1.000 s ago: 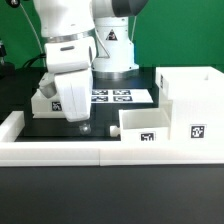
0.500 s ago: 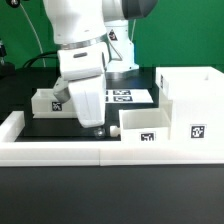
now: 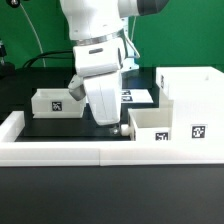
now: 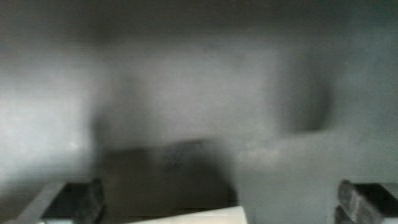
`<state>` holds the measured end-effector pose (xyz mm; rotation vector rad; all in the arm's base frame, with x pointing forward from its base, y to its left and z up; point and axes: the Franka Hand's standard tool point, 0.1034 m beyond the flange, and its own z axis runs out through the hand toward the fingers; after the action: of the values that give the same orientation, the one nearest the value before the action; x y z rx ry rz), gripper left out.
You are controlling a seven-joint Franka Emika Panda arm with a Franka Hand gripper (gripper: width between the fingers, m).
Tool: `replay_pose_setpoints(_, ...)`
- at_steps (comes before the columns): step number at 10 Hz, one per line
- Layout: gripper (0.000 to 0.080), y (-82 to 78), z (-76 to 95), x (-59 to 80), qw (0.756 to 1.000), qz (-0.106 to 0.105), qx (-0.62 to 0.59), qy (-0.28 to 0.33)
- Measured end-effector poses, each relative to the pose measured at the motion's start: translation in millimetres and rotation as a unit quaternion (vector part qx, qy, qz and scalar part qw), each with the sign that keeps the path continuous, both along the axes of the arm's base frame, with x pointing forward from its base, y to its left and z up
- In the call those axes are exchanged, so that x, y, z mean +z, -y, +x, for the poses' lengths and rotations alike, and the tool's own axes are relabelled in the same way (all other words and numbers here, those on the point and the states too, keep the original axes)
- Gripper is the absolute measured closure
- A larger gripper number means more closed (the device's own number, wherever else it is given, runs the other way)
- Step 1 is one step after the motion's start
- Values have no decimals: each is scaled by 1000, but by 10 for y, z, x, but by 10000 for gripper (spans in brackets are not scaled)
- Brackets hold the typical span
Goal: Assemble drawer
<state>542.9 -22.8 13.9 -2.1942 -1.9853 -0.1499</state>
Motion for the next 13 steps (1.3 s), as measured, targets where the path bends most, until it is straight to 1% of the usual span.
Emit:
replay_pose_setpoints(2,151,-101,-32,-19,1000,0,-15,-7)
replay_pose_setpoints(4,151,-278,-20,-16,1000,-2,-22,-11)
replay_pose_setpoints(5,151,-336,-21,-14,1000,-2,-20,-12)
replay_pose_setpoints(8,151,-403,14,19,1000,-1,-24,-11)
replay_pose_setpoints(9,151,-483,52,54,999,0,-38,-18)
replay_pose_setpoints(10,151,-497,143,119,999,-8,-47,-25)
replay_pose_setpoints(11,151,-495,192,155,999,-10,-44,-25)
replay_pose_setpoints(13,151,-488,218,184,999,-9,-43,-29)
